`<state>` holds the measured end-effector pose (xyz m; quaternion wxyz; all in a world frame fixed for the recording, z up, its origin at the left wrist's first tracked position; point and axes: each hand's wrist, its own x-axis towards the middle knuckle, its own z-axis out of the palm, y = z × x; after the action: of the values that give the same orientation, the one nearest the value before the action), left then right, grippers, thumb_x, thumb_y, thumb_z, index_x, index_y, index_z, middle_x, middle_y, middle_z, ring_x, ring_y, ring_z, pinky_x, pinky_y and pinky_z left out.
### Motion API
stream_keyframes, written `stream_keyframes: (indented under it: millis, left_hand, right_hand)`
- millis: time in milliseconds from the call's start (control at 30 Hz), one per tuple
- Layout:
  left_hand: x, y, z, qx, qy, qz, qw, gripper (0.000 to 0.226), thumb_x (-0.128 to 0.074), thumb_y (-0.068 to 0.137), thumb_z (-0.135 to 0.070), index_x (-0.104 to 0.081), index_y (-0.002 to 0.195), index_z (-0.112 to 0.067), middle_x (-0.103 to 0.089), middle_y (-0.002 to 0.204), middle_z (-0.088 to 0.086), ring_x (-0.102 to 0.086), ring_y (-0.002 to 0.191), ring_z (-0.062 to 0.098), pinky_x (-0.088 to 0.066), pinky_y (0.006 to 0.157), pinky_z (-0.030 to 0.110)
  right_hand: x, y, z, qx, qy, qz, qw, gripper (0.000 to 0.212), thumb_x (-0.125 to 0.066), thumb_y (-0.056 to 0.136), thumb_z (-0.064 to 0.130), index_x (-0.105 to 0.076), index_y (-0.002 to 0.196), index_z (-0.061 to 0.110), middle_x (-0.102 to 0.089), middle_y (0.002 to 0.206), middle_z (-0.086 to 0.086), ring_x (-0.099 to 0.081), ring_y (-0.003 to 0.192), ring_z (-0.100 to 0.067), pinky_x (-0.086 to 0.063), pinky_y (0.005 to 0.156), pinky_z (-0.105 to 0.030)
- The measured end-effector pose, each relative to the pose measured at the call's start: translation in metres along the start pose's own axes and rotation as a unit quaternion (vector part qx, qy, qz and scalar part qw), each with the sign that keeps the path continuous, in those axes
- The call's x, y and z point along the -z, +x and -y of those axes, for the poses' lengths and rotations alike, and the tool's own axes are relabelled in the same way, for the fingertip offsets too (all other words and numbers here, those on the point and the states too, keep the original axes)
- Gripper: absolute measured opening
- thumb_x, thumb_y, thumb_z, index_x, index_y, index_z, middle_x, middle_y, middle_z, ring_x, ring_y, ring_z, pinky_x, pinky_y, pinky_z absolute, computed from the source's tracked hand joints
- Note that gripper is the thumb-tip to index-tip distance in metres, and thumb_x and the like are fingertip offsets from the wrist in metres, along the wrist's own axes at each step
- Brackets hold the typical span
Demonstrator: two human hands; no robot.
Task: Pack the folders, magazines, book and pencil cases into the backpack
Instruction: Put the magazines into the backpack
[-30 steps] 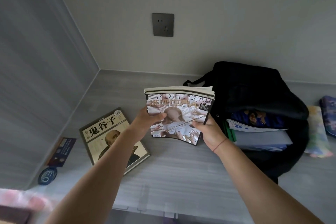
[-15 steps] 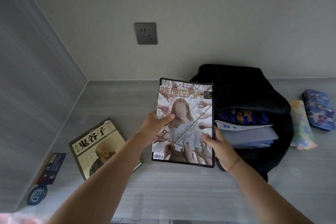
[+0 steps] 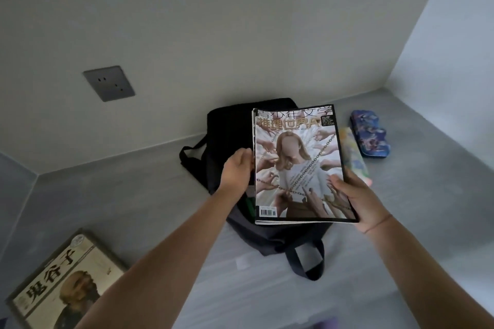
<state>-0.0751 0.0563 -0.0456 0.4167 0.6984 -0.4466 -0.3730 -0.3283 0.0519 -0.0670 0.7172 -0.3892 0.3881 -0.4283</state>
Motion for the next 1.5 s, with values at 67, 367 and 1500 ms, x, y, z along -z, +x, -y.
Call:
stream_keyframes:
  millis: [67,367,1500]
  left_hand:
    - [-0.014,0.011,0.005,-0.096,0.162,0.016,0.982,0.013,-0.061,0.089,-0.024,-0.062,0.1,-0.019,-0.062,0.1,-0.006,-0.056,0.098,0.013,-0.046,0.086,0.029]
    - [-0.04,0.051,-0.012,-0.166,0.353,-0.018,0.921,0.022,-0.061,0.089,-0.022,-0.068,0.109,-0.016,-0.067,0.107,0.002,-0.063,0.1,0.02,-0.047,0.081,0.029]
    - [-0.029,0.07,-0.052,-0.075,0.16,-0.06,0.982,0.013,-0.069,0.084,-0.023,-0.074,0.094,-0.017,-0.064,0.074,-0.006,-0.059,0.069,0.007,-0.047,0.066,0.018]
  right_hand:
    - [0.024,-0.007,0.007,-0.018,0.021,-0.011,1.0,0.031,-0.044,0.092,0.004,-0.054,0.121,0.01,-0.052,0.129,-0.033,-0.051,0.12,-0.049,-0.049,0.091,-0.052]
    - [0.097,-0.071,-0.001,-0.132,0.008,0.005,0.991,0.055,-0.078,0.071,0.025,-0.058,0.12,0.013,-0.057,0.122,-0.033,-0.056,0.113,-0.048,-0.048,0.089,-0.049]
    - [0.004,0.116,-0.013,-0.205,-0.147,-0.105,0.962,0.066,-0.049,0.094,-0.001,-0.018,0.149,0.014,-0.056,0.116,-0.021,-0.067,0.062,-0.025,-0.06,0.061,-0.032]
